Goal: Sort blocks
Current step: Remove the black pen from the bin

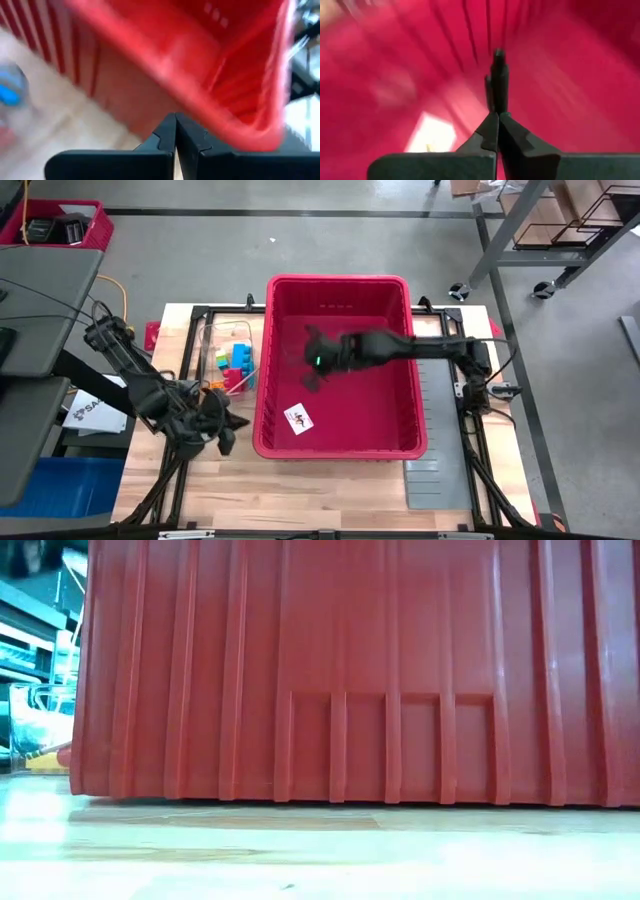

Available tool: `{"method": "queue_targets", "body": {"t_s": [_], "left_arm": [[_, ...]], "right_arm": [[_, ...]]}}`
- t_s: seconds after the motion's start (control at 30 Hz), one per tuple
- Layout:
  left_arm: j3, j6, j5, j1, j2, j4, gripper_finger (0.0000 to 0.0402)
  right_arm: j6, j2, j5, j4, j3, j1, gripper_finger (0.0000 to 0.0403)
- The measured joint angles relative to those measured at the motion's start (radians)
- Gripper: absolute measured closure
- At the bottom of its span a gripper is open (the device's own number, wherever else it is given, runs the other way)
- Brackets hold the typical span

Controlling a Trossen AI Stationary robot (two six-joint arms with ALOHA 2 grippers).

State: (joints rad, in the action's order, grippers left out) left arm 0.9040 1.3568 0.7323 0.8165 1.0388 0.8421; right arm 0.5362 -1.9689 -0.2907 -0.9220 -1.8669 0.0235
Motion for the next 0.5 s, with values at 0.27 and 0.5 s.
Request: {"method": "queue_targets", "body": {"t_s": [0.27,0.5], "left_arm": [[0.311,-0.288,0.337,-0.001,-0.097,0.124,0.0402],[0.505,-0.609,0.448,-0.002,-0.122,0.125,0.0401]], "right_arm": [[-0.041,0.001,0.017,0.46,-0.177,0.046,0.0402],[-0.052,-0.05,0.081,0.569,-0.208,0.059,0.0402]]}}
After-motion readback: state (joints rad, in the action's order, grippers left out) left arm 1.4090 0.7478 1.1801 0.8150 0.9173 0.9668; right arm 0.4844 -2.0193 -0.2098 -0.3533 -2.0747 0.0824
